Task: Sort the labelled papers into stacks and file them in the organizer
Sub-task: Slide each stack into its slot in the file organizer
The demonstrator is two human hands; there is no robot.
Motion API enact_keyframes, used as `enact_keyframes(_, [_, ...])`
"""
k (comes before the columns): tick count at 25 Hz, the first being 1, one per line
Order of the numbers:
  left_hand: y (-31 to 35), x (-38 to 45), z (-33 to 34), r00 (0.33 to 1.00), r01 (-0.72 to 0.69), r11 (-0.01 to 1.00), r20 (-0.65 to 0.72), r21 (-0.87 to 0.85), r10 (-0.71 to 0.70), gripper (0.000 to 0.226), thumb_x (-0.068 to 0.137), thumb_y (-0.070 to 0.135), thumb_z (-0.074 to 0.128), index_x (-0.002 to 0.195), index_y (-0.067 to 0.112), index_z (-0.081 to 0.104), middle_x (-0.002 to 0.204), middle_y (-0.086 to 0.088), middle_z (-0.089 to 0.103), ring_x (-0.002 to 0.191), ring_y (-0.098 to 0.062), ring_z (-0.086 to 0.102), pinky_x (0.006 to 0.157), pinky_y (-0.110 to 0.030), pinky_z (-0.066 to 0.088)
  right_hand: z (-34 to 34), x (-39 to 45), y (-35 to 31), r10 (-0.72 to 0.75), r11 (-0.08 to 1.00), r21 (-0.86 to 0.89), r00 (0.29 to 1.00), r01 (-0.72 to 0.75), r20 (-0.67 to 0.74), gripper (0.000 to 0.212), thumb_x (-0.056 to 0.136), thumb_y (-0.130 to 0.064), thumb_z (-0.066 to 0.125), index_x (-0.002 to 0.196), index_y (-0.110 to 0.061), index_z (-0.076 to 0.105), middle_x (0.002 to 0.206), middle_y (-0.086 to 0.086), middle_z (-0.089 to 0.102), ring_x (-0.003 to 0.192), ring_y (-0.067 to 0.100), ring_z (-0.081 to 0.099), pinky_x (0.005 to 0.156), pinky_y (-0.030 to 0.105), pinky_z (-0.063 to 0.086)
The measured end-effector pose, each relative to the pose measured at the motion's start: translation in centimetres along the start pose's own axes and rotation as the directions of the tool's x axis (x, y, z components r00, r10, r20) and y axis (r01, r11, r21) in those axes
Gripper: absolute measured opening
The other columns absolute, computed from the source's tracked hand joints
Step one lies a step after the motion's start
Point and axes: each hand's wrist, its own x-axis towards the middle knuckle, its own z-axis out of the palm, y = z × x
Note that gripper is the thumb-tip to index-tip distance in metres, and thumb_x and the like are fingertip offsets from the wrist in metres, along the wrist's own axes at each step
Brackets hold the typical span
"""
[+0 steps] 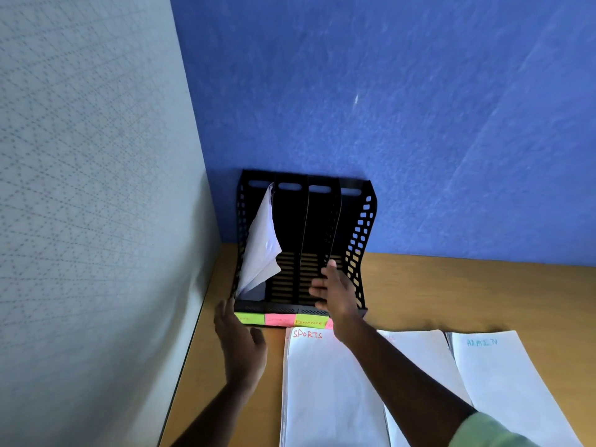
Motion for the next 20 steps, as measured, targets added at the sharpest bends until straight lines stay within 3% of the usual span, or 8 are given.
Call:
enact_keyframes(3, [-1.6,-3.8,0.7,0.995,0.036,0.991,0.089,0.127,-0.047,0.074,0.072,-0.005,0.068,0.14,-0.004,0.038,0.144,-0.021,0.038,0.136,-0.037,0.034,0.112,-0.039,0.026,-4.0,-1.5,4.3,0.036,0.996,-0.075,0.996,-0.043,-0.083,0.031,0.104,-0.042,0.052,0.1,-0.016,0.069,0.084,0.011,0.074,0.074,0.017,0.066,0.066,0.033,0.047])
enact_keyframes(6, [-3.7,-7.7,1.8,0.944,0.054,0.964,0.3,0.262,-0.135,0.067,0.074,0.004,0.07,0.135,0.002,0.045,0.134,-0.016,0.049,0.129,-0.035,0.043,0.109,-0.043,0.029,-8.1,-3.3,9.1,0.06,0.96,-0.265,0.99,-0.094,-0.131,0.021,0.097,-0.024,0.059,0.082,-0.014,0.07,0.075,0.009,0.074,0.073,0.02,0.065,0.063,0.031,0.044])
enact_keyframes(8, [-4.4,-10.2,2.0,0.886,0.091,0.937,0.403,0.338,-0.231,0.059,0.081,0.013,0.067,0.136,0.005,0.046,0.134,-0.013,0.052,0.131,-0.03,0.043,0.111,-0.04,0.027,-10.8,-4.7,12.6,0.049,0.892,-0.439,0.988,-0.11,-0.147,0.021,0.09,-0.022,0.057,0.076,-0.009,0.066,0.069,0.004,0.07,0.072,0.026,0.063,0.064,0.034,0.046])
enact_keyframes(10, [-4.0,-12.2,2.2,0.864,0.145,0.926,0.411,0.349,-0.29,0.051,0.086,0.02,0.063,0.133,0.004,0.05,0.131,-0.013,0.055,0.127,-0.029,0.046,0.109,-0.039,0.031,-13.5,-6.2,15.2,-0.012,0.762,-0.642,0.99,-0.084,-0.144,0.019,0.089,-0.022,0.058,0.074,-0.015,0.067,0.082,0.005,0.07,0.081,0.028,0.065,0.07,0.035,0.052])
enact_keyframes(12, [-3.1,-13.1,2.1,0.863,0.212,0.925,0.384,0.315,-0.329,0.042,0.088,0.027,0.062,0.125,0.007,0.056,0.123,-0.01,0.059,0.117,-0.026,0.051,0.102,-0.038,0.041,-15.4,-7.2,16.8,-0.136,0.616,-0.787,0.988,0.03,-0.069,0.012,0.09,-0.023,0.064,0.089,-0.031,0.073,0.104,-0.002,0.066,0.097,0.02,0.065,0.083,0.031,0.053])
enact_keyframes(15, [-2.0,-14.0,2.5,0.837,0.282,0.928,0.41,0.243,-0.362,0.037,0.083,0.034,0.063,0.115,0.014,0.062,0.111,-0.003,0.065,0.107,-0.022,0.058,0.093,-0.038,0.051,-17.0,-7.9,18.5,-0.147,0.427,-0.89,0.984,0.157,0.103,0.03,0.092,-0.029,0.065,0.121,-0.034,0.07,0.127,-0.009,0.052,0.119,0.015,0.051,0.094,0.026,0.054])
enact_keyframes(18, [-0.8,-14.4,3.1,0.822,0.384,0.906,0.382,0.176,-0.423,0.04,0.079,0.029,0.07,0.112,0.009,0.062,0.104,-0.003,0.069,0.092,-0.024,0.065,0.075,-0.032,0.053,-17.2,-8.2,19.3,-0.09,0.347,-0.912,0.976,0.217,0.198,0.046,0.094,-0.035,0.063,0.139,-0.035,0.059,0.138,-0.01,0.041,0.129,0.015,0.042,0.099,0.028,0.055])
enact_keyframes(20, [-0.3,-14.2,3.1,0.808,0.432,0.884,0.359,0.18,-0.468,0.035,0.082,0.023,0.071,0.112,0.008,0.062,0.104,-0.006,0.069,0.086,-0.023,0.063,0.071,-0.029,0.048,-17.2,-8.3,19.4,-0.08,0.315,-0.917,0.969,0.245,0.232,0.053,0.094,-0.035,0.063,0.146,-0.035,0.052,0.142,-0.009,0.038,0.133,0.017,0.038,0.1,0.031,0.056])
